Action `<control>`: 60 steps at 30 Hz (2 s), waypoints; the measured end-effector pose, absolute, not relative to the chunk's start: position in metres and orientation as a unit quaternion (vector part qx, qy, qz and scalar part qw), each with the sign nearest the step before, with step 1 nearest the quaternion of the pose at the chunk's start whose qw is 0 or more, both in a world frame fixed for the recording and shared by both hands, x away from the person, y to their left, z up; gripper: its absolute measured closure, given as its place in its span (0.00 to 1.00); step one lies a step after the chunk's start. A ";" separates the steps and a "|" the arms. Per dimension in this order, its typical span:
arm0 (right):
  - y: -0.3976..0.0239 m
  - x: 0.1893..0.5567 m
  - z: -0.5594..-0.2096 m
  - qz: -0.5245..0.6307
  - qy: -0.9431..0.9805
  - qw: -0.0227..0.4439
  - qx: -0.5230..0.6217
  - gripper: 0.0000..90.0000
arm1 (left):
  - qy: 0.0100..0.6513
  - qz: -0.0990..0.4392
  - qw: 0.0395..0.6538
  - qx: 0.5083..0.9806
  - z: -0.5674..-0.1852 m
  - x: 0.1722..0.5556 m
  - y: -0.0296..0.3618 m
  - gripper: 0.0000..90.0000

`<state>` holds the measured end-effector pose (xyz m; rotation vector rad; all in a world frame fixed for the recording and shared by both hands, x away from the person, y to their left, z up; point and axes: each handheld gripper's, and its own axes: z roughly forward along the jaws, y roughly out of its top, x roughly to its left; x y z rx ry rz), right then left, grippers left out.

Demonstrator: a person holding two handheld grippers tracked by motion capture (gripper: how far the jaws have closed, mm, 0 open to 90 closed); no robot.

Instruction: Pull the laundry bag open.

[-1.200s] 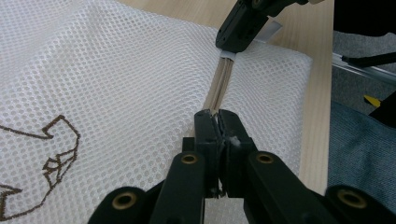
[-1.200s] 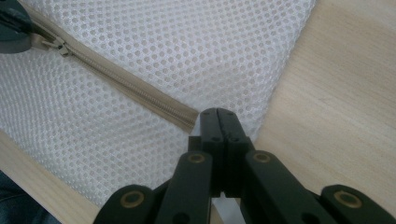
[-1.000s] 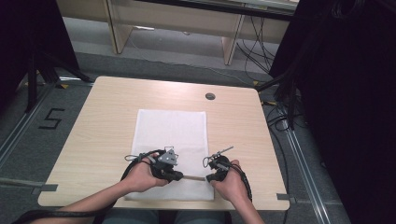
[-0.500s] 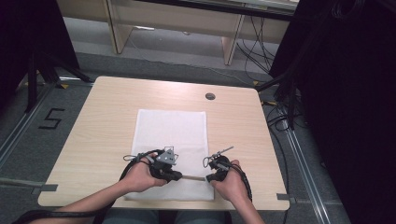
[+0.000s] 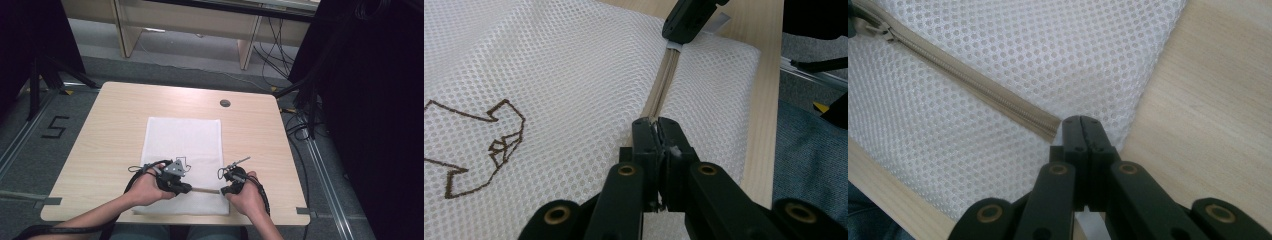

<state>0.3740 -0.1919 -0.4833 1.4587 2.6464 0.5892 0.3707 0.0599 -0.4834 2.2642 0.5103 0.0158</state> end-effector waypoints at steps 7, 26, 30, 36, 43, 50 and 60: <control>-0.192 0.374 -0.483 0.192 0.859 0.032 0.473 1.00 | 0.204 0.005 0.402 0.893 -0.484 0.370 0.061 0.97; -0.192 0.374 -0.483 0.192 0.859 0.031 0.473 1.00 | 0.211 0.002 0.399 0.892 -0.484 0.369 0.065 0.97; -0.192 0.374 -0.484 0.193 0.859 0.032 0.473 1.00 | 0.210 0.004 0.400 0.892 -0.484 0.370 0.068 0.97; -0.192 0.374 -0.483 0.191 0.859 0.030 0.474 1.00 | 0.205 0.005 0.401 0.893 -0.484 0.370 0.071 0.97; -0.191 0.373 -0.481 0.191 0.853 0.022 0.485 1.00 | 0.208 0.005 0.397 0.894 -0.483 0.370 0.074 0.97; -0.191 0.373 -0.481 0.191 0.853 0.021 0.485 1.00 | 0.214 0.005 0.397 0.893 -0.484 0.369 0.078 0.97; -0.191 0.374 -0.481 0.192 0.853 0.019 0.485 1.00 | 0.223 -0.001 0.397 0.890 -0.483 0.369 0.083 0.97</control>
